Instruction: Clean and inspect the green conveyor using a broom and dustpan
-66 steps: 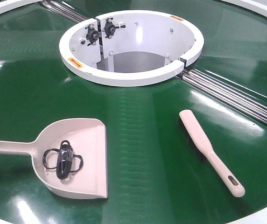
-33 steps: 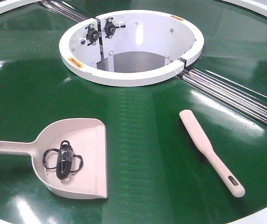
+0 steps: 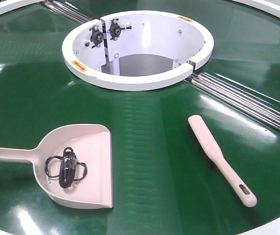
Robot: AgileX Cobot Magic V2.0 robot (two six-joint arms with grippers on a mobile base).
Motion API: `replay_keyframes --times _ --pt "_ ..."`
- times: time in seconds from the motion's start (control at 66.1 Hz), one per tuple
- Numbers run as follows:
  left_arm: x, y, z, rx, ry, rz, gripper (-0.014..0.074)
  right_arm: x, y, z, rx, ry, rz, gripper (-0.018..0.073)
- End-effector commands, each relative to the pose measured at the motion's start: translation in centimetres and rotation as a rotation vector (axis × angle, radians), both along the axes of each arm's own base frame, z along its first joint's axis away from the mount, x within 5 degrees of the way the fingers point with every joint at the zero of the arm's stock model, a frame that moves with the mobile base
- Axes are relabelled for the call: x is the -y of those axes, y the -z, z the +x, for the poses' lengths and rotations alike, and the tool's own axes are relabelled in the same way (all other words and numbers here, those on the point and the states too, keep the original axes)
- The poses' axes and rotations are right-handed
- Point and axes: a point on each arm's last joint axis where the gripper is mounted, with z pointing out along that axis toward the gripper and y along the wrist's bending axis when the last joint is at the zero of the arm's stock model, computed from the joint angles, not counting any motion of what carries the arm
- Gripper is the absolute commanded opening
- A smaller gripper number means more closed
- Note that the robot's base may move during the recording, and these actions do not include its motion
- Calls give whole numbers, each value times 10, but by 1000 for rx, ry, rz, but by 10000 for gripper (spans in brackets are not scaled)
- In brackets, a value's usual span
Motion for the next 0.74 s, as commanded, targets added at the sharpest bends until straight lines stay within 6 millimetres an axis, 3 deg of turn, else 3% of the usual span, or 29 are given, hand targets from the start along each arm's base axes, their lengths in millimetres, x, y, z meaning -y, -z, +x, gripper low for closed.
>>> replay_keyframes --times 0.0,0.726 --pt "0 -5 -1 80 0 -18 -6 0 -6 -1 82 2 7 -8" --pt "0 -5 -1 80 0 -18 -6 0 -6 -1 82 2 7 -8"
